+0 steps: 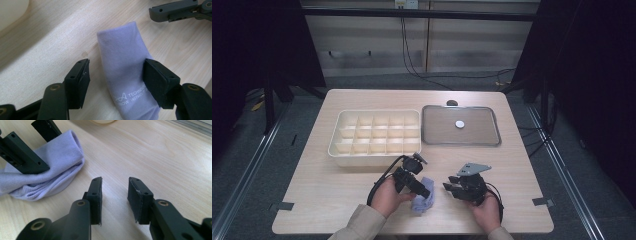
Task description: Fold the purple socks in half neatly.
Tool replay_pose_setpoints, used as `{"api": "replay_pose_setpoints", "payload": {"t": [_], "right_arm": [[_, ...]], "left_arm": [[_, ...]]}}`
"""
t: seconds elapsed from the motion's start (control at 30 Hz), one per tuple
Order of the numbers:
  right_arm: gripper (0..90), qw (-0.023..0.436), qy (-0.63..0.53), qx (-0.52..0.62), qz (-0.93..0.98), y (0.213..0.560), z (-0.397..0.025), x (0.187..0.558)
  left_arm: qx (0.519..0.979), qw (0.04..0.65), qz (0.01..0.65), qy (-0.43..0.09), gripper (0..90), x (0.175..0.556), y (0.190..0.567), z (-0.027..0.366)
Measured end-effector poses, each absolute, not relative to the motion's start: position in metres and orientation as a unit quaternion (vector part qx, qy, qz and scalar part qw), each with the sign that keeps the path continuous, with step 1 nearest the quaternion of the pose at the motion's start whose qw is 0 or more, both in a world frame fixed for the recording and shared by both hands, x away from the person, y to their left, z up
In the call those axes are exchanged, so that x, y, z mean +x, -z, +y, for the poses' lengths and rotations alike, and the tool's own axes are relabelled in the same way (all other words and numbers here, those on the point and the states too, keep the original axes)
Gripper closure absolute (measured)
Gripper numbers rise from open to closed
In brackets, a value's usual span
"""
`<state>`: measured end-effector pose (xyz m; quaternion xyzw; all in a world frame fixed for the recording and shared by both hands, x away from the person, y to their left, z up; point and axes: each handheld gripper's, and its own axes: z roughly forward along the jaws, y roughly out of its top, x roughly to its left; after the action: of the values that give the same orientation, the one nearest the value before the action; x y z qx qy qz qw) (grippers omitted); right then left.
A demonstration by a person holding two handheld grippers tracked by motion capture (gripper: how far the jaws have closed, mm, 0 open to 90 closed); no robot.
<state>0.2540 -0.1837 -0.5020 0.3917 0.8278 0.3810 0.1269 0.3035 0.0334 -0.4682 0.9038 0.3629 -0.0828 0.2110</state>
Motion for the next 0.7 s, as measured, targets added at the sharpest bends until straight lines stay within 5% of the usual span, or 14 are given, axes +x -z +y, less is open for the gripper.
{"api": "replay_pose_setpoints", "payload": {"t": [0.27,0.43,0.6,0.7], "right_arm": [[59.4,0.132,-0.377,0.394,0.828,0.5040,-0.1848,0.2547],[57.5,0.138,-0.374,0.394,0.828,0.5046,-0.1848,0.2545],[55.6,0.142,-0.372,0.394,0.829,0.5047,-0.1848,0.2546],[52.4,0.147,-0.373,0.390,0.829,0.5057,-0.1840,0.2539]], "left_arm": [[0.905,0.212,0.357,0.090,41.4,0.3037,0.4694,0.0309],[0.907,0.218,0.345,0.099,52.6,0.3025,0.4683,0.0294],[0.913,0.222,0.329,0.098,73.1,0.2985,0.4648,0.0261],[0.914,0.220,0.326,0.101,75.9,0.2993,0.4639,0.0271]]}}
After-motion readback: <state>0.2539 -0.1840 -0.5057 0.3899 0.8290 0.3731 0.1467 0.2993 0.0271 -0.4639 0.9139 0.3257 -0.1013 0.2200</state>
